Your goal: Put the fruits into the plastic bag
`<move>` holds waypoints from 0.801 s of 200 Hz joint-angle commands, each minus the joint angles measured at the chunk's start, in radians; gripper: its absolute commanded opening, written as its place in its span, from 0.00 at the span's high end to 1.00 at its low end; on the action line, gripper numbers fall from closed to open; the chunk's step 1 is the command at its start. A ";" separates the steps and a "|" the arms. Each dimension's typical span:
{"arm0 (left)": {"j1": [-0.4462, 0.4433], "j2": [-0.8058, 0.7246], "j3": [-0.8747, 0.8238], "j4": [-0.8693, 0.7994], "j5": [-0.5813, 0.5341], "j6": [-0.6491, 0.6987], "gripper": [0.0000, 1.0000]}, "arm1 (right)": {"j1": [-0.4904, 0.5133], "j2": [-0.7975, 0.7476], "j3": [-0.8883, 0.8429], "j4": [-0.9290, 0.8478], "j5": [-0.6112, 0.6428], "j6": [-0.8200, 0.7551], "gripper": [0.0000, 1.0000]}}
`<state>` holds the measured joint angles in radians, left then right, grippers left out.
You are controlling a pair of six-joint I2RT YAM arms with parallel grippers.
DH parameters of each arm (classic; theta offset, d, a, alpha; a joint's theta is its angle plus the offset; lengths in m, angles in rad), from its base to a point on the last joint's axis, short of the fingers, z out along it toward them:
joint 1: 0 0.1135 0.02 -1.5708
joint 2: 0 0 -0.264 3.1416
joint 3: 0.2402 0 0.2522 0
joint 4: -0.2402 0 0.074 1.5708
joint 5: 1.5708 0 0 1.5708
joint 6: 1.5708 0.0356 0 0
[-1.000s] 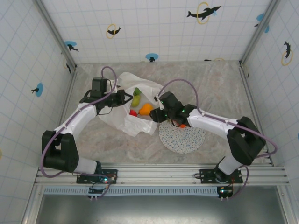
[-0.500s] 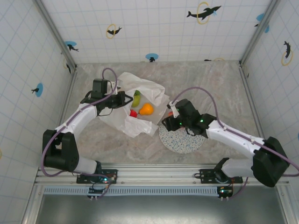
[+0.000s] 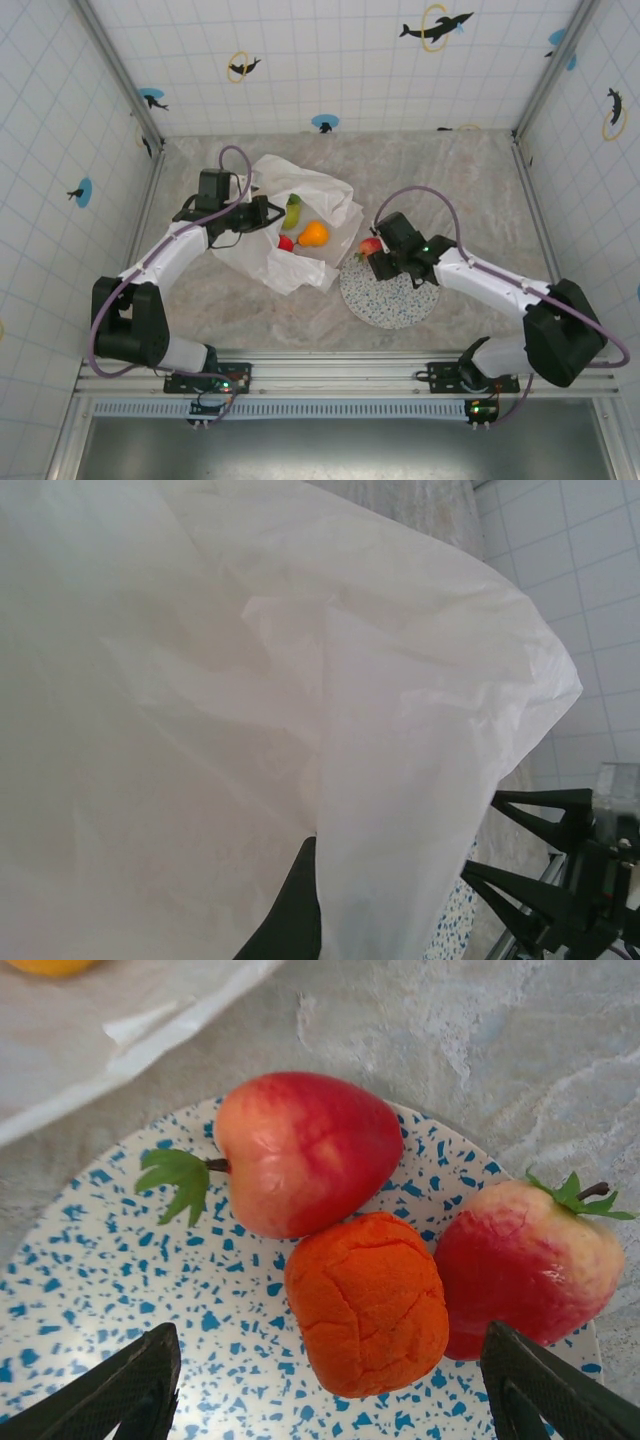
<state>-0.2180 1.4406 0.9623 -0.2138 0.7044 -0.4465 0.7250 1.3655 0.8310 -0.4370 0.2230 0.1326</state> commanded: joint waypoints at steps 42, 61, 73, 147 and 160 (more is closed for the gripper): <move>-0.007 0.010 -0.007 0.007 0.020 0.012 1.00 | 0.006 0.095 0.047 -0.022 -0.017 -0.049 0.21; -0.007 0.011 -0.010 0.008 0.020 0.011 1.00 | 0.031 0.087 0.043 -0.048 -0.032 -0.051 0.22; -0.006 0.012 -0.011 0.008 0.022 0.012 1.00 | 0.053 0.073 0.038 -0.072 -0.048 -0.055 0.22; -0.006 0.012 -0.011 0.011 0.029 0.007 1.00 | 0.054 0.021 0.024 -0.049 0.050 -0.054 0.20; -0.007 0.012 -0.010 0.012 0.029 0.008 1.00 | 0.038 0.044 0.033 -0.027 0.043 -0.058 0.17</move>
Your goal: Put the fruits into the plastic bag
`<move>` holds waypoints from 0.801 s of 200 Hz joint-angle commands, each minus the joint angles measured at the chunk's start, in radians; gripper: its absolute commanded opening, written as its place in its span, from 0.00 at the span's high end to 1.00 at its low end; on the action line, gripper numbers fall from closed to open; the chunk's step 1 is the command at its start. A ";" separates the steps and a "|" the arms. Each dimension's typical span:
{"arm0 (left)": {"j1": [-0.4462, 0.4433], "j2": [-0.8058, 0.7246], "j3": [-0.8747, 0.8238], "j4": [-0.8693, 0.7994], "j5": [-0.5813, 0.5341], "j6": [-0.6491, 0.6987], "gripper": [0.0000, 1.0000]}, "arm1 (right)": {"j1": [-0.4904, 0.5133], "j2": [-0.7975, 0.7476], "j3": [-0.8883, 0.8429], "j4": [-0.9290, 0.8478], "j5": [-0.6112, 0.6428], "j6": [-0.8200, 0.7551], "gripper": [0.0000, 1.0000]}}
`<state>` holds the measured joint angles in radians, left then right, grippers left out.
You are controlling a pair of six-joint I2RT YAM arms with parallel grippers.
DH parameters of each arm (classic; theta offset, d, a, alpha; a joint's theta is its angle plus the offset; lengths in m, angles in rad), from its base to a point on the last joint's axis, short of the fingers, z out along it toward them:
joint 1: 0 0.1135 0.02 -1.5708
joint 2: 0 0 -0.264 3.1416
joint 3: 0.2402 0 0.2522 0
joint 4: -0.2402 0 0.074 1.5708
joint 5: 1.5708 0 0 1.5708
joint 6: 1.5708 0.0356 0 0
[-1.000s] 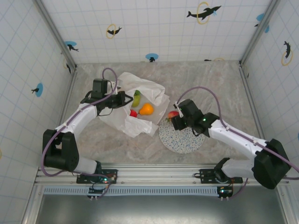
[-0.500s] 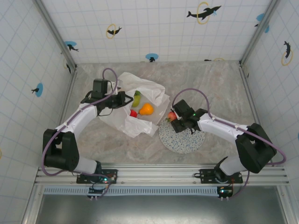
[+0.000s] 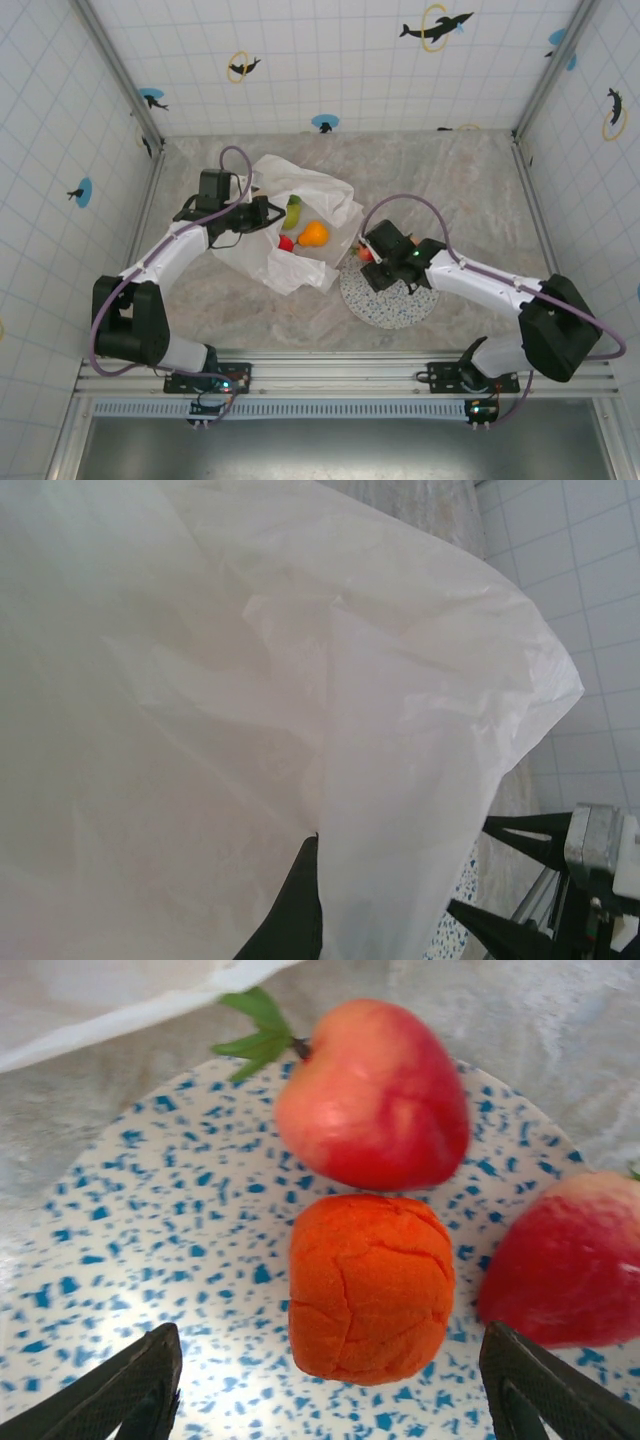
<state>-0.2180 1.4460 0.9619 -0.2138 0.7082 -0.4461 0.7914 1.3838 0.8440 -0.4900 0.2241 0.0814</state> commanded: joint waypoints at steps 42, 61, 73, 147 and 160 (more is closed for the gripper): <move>-0.006 0.008 -0.008 0.010 0.025 0.010 1.00 | -0.050 0.123 0.053 0.071 0.009 -0.037 0.12; -0.006 0.007 -0.008 0.009 0.025 0.012 1.00 | -0.054 0.161 0.057 0.090 -0.016 -0.043 0.15; -0.007 0.007 -0.008 0.007 0.024 0.012 1.00 | -0.057 0.180 0.057 0.102 -0.025 -0.045 0.19; -0.006 0.006 -0.012 0.006 0.027 0.014 1.00 | -0.080 0.149 0.003 0.113 -0.067 -0.039 0.45; -0.006 0.005 -0.017 0.005 0.026 0.015 1.00 | -0.080 0.118 -0.013 0.089 -0.067 -0.027 0.48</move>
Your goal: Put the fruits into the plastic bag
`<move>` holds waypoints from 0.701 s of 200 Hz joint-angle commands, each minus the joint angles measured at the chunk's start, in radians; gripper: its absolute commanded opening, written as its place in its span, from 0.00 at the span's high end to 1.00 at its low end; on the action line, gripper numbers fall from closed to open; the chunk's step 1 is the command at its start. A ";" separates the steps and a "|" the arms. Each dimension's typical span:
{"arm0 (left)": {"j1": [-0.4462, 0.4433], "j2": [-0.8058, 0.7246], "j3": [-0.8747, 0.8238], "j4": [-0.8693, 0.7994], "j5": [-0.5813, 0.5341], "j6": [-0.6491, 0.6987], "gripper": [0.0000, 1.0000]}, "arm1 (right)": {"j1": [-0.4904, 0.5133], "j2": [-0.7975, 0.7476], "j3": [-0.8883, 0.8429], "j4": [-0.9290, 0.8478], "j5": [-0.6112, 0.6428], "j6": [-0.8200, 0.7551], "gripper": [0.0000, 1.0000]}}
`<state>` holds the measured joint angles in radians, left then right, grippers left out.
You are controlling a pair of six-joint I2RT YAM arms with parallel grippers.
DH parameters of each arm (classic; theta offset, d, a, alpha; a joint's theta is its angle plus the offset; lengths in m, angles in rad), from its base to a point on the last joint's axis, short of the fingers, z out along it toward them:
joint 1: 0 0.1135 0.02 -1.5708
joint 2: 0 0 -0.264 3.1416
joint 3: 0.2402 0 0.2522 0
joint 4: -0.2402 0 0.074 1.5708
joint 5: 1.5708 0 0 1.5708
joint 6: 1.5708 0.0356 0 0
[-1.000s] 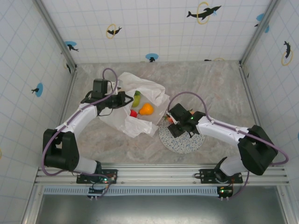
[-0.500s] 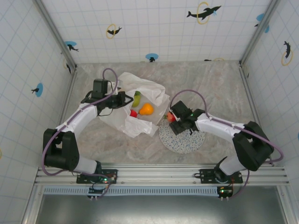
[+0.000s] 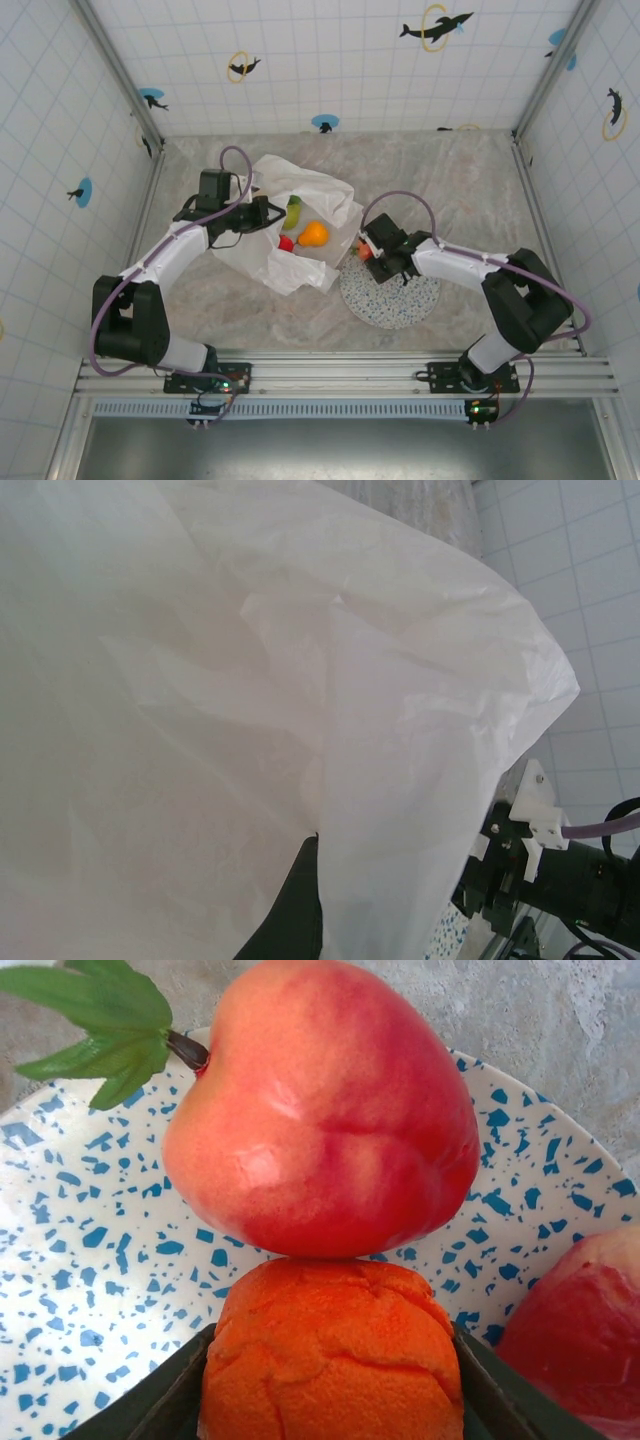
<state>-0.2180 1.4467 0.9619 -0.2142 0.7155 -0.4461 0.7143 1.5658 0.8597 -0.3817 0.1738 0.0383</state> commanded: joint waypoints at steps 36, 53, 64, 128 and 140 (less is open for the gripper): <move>-0.005 0.004 -0.016 0.010 0.021 0.011 1.00 | 0.008 -0.207 -0.068 -0.075 -0.025 0.055 0.51; -0.006 0.006 -0.014 0.014 0.021 0.008 1.00 | 0.011 -0.271 -0.063 -0.033 -0.074 0.062 0.51; -0.007 0.006 -0.014 0.016 0.022 0.005 1.00 | 0.014 -0.298 -0.061 0.032 -0.124 0.075 0.52; -0.006 0.004 -0.014 0.016 0.021 -0.003 1.00 | 0.069 -0.140 0.033 0.419 -0.242 0.089 0.52; -0.006 0.004 -0.009 0.012 0.021 -0.004 1.00 | 0.074 -0.079 0.067 0.451 -0.254 0.091 0.52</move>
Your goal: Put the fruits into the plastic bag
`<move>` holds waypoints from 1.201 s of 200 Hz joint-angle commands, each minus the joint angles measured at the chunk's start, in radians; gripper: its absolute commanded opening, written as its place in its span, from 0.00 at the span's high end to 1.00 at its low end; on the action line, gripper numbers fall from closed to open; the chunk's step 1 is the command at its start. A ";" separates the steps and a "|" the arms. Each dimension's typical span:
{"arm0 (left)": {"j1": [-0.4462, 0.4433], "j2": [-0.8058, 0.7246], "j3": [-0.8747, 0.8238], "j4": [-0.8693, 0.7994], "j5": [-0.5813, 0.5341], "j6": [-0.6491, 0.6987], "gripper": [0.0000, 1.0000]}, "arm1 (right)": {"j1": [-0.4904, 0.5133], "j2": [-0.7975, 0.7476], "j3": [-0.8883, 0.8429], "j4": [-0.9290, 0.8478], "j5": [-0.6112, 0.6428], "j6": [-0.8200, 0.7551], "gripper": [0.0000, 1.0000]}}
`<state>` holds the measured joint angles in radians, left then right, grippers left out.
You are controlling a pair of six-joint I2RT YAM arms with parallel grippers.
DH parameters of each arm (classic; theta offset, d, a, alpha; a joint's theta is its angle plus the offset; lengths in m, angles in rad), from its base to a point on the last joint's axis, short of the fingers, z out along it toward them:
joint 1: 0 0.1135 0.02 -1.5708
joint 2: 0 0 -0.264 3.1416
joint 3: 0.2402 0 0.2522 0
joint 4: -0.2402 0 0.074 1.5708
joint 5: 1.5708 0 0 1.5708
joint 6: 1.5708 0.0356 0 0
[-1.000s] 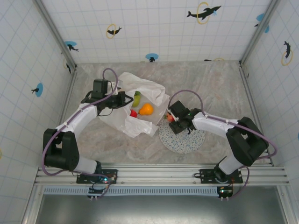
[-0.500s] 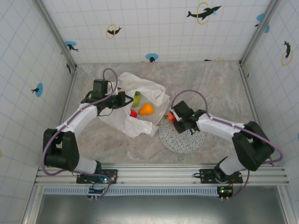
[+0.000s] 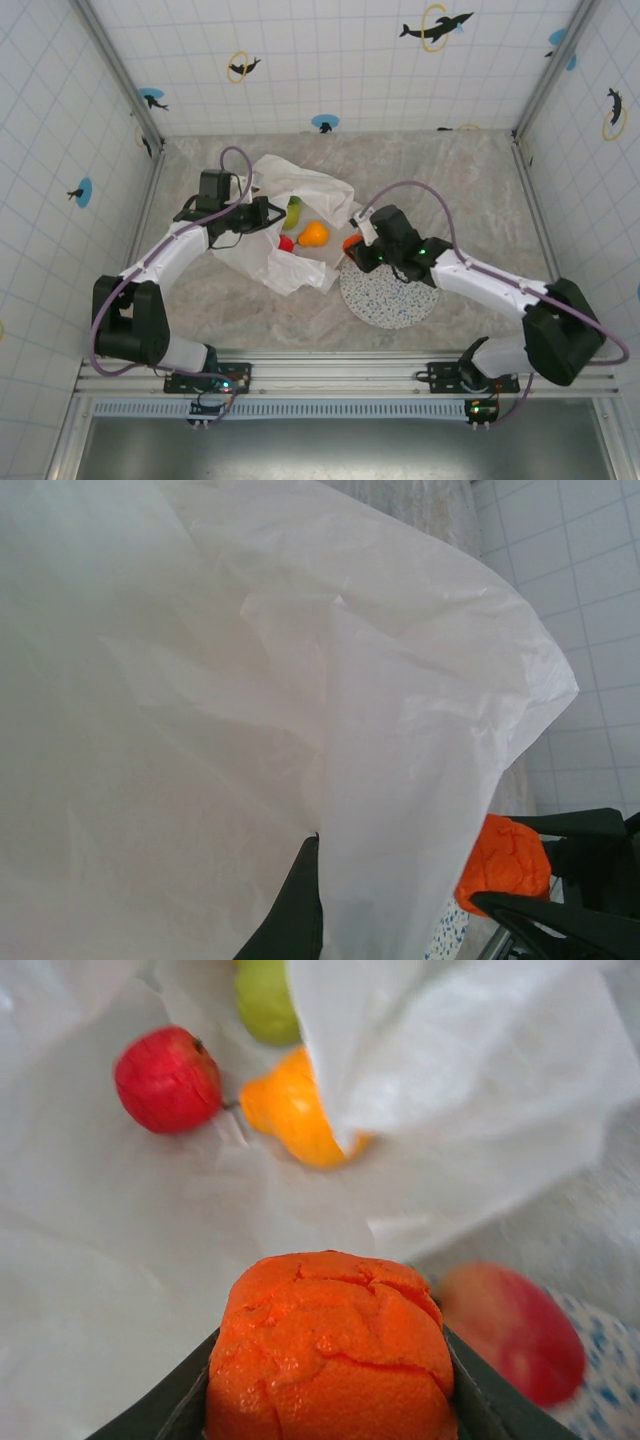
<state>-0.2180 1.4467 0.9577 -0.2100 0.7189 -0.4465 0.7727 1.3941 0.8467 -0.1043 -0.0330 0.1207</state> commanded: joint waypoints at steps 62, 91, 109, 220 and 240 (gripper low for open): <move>-0.006 0.000 0.001 0.004 0.011 -0.011 1.00 | 0.072 0.382 0.267 0.318 -0.110 0.060 0.52; -0.007 -0.001 0.007 0.002 0.013 -0.015 1.00 | 0.085 0.466 0.307 0.417 -0.081 0.127 0.51; -0.006 -0.004 0.008 -0.001 0.012 -0.013 1.00 | 0.084 0.509 0.323 0.482 -0.048 0.162 0.50; -0.006 -0.016 0.010 -0.013 0.013 -0.003 1.00 | 0.037 0.694 0.456 0.581 -0.051 0.278 0.35; -0.006 -0.014 0.010 -0.013 0.014 0.000 1.00 | 0.034 0.681 0.450 0.568 -0.048 0.269 0.30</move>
<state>-0.2180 1.4467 0.9577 -0.2115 0.7185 -0.4500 0.8104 2.0716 1.2636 0.4366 -0.0914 0.3866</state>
